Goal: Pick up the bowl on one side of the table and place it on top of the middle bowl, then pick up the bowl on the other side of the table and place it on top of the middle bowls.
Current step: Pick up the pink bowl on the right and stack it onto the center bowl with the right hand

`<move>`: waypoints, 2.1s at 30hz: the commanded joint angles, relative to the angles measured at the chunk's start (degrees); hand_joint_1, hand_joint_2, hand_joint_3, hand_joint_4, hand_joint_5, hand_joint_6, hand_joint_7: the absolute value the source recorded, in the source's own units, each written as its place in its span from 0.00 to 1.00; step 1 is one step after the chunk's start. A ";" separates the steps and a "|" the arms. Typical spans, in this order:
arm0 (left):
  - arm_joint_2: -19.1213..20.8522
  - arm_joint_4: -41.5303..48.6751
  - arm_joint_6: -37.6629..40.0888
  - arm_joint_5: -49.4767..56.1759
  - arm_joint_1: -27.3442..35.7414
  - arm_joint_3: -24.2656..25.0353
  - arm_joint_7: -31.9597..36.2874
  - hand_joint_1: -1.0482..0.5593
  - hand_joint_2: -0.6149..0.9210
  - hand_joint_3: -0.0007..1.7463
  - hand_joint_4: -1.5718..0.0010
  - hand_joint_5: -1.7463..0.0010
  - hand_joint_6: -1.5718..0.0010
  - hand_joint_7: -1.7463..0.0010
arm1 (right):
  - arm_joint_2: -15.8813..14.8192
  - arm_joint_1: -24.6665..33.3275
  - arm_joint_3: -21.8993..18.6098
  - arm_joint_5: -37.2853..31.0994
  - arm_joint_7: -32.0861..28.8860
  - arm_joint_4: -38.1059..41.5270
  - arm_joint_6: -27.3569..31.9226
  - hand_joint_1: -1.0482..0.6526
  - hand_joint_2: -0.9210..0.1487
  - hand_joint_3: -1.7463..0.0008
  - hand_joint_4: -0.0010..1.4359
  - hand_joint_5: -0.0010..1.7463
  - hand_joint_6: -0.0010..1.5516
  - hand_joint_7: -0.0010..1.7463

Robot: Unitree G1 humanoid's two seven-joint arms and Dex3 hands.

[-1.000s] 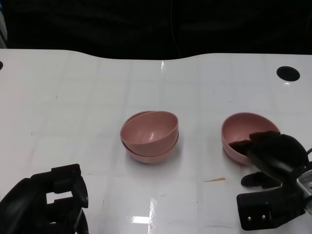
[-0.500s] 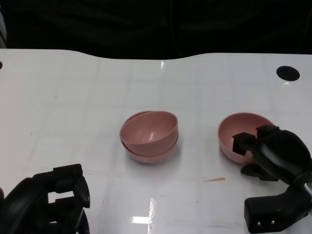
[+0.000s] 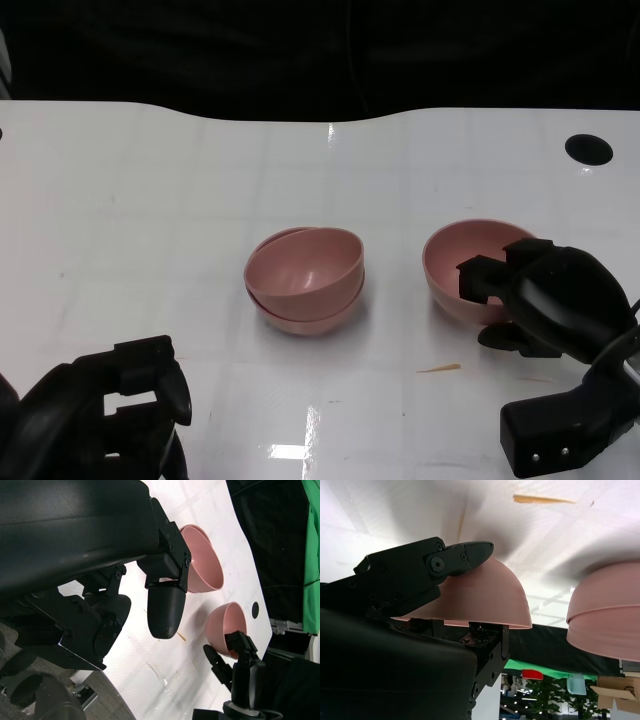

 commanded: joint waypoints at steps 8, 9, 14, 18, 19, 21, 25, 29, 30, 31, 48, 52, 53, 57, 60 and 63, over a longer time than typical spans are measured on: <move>-0.38 0.75 -0.56 0.88 -0.22 -0.15 0.67 0.84 0.93 0.66 0.48 0.00 0.58 0.00 | -3.14 -0.55 -3.08 2.78 7.96 -10.27 -0.59 0.50 0.00 0.88 0.54 1.00 0.36 1.00; -0.40 0.75 -0.55 0.90 -0.23 -0.14 0.66 0.84 0.93 0.66 0.49 0.00 0.58 0.00 | -3.11 -0.42 -3.25 2.76 8.23 -10.51 -0.54 0.50 0.00 0.88 0.54 1.00 0.36 1.00; -0.68 0.84 -0.78 1.44 -0.19 -0.19 0.48 0.84 0.93 0.65 0.49 0.00 0.58 0.00 | -3.56 -1.44 -3.75 2.93 10.12 -12.83 -1.27 0.50 0.00 0.88 0.54 1.00 0.36 1.00; -1.00 0.90 -0.98 2.03 -0.12 -0.42 0.57 0.85 0.93 0.65 0.49 0.00 0.59 0.00 | -4.18 -3.98 -4.51 3.44 13.44 -17.56 -2.73 0.45 0.00 0.89 0.55 1.00 0.35 1.00; -1.21 0.82 -0.65 1.93 -0.19 -0.46 0.74 0.85 0.94 0.64 0.50 0.00 0.60 0.00 | -4.04 -4.88 -4.72 3.65 14.05 -18.61 -3.25 0.45 0.00 0.87 0.57 1.00 0.36 1.00; -1.49 0.71 -0.03 1.85 -0.32 -0.55 1.02 0.84 0.96 0.62 0.51 0.00 0.61 0.00 | -3.54 -6.28 -5.07 4.02 15.02 -19.92 -3.97 0.46 0.00 0.87 0.58 1.00 0.38 1.00; -1.78 0.81 0.00 2.01 -0.44 -0.73 1.19 0.84 0.96 0.61 0.51 0.00 0.61 0.00 | -2.92 -7.04 -5.37 4.33 16.88 -21.00 -3.46 0.47 0.01 0.87 0.59 1.00 0.39 1.00; -1.89 0.81 0.03 2.11 -0.45 -0.70 1.13 0.84 0.96 0.61 0.50 0.00 0.61 0.00 | -2.77 -6.95 -5.64 4.30 17.34 -21.19 -3.45 0.47 0.01 0.88 0.59 1.00 0.39 1.00; -1.89 0.81 0.03 2.12 -0.45 -0.70 1.13 0.84 0.96 0.61 0.50 0.00 0.61 0.00 | -2.74 -6.94 -5.69 4.28 17.39 -21.20 -3.46 0.47 0.01 0.88 0.59 1.00 0.39 1.00; -1.89 0.81 0.03 2.12 -0.45 -0.70 1.12 0.84 0.97 0.61 0.50 0.00 0.61 0.00 | -2.73 -6.93 -5.72 4.27 17.43 -21.21 -3.47 0.47 0.01 0.88 0.59 1.00 0.39 1.00; -1.85 2.46 -2.36 3.38 -0.52 -1.54 0.79 0.84 0.94 0.62 0.50 0.00 0.61 0.00 | 2.24 -10.04 -3.21 1.68 21.06 -24.93 -2.44 0.46 0.09 0.94 0.60 1.00 0.51 0.76; -1.79 2.90 -3.07 3.54 -0.44 -1.47 0.25 0.84 0.94 0.62 0.50 0.00 0.61 0.00 | 3.06 -10.05 -2.92 1.94 22.11 -25.11 -2.46 0.46 0.06 0.93 0.61 1.00 0.51 0.76; -1.78 2.92 -3.06 3.57 -0.43 -1.48 0.29 0.84 0.94 0.62 0.50 0.00 0.61 0.00 | 3.25 -10.03 -2.83 2.19 22.50 -25.12 -2.62 0.45 0.04 0.94 0.60 1.00 0.53 0.70; -1.82 2.81 -2.95 3.69 -0.36 -1.57 0.50 0.84 0.95 0.61 0.50 0.00 0.61 0.00 | 3.76 -10.06 -2.35 1.47 23.37 -25.39 -2.54 0.45 0.01 0.92 0.60 1.00 0.54 0.67; -1.94 3.27 -3.43 3.36 -0.34 -1.51 0.01 0.84 0.95 0.61 0.50 0.00 0.61 0.00 | 4.43 -10.02 -1.86 1.01 22.65 -24.97 -2.99 0.47 0.02 0.93 0.61 1.00 0.57 0.61; -2.02 3.46 -4.06 3.61 -0.21 -1.74 0.09 0.84 0.95 0.61 0.50 0.00 0.60 0.00 | 5.01 -10.13 -1.32 0.20 21.68 -24.28 -3.50 0.48 0.03 0.93 0.61 1.00 0.52 0.75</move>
